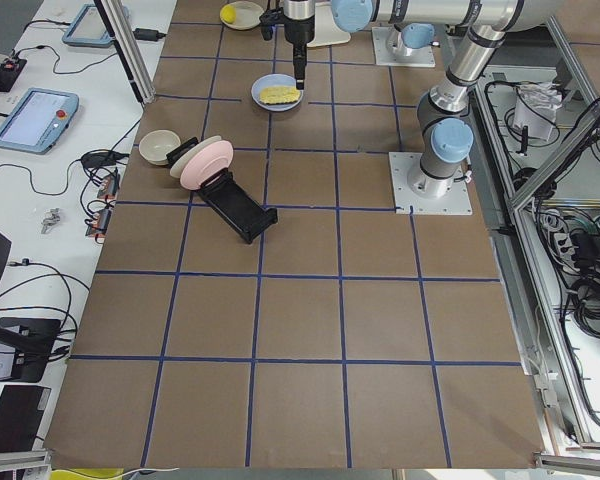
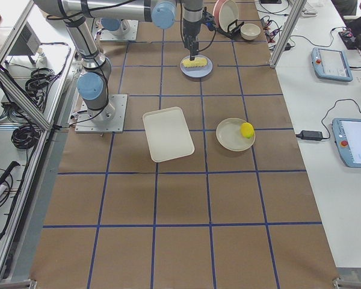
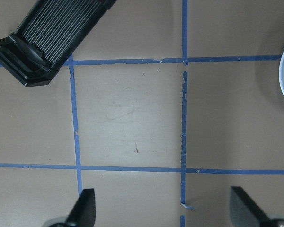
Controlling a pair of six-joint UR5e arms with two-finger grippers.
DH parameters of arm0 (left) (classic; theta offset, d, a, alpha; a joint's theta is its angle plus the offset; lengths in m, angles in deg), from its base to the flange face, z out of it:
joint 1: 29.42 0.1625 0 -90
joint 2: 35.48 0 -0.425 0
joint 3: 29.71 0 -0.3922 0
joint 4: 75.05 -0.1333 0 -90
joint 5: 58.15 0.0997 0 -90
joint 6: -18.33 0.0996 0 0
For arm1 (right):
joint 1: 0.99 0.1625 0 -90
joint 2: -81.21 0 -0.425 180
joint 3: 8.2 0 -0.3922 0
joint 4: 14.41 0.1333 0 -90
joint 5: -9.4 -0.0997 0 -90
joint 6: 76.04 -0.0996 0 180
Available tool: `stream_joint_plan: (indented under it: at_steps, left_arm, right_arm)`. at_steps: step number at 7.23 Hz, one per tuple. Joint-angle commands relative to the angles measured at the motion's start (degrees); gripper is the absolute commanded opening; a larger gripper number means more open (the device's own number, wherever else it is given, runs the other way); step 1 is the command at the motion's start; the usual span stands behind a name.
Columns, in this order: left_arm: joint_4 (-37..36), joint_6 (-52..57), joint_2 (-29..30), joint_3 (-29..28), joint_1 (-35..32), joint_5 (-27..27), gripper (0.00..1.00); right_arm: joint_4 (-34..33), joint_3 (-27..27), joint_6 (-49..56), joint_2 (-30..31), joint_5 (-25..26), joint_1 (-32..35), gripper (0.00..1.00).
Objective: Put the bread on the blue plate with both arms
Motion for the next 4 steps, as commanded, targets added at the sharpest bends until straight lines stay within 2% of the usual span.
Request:
stream_joint_plan:
  at_steps: [1, 4]
  left_arm:
    - [0.0, 0.0, 0.1, 0.3, -0.1, 0.0, 1.00]
    - [0.0, 0.0, 0.1, 0.1, -0.1, 0.0, 1.00]
  right_arm:
    - [2.6, 0.2, -0.1, 5.7, -1.6, 0.5, 1.00]
    - [1.6, -0.2, 0.1, 3.7, -4.1, 0.6, 1.00]
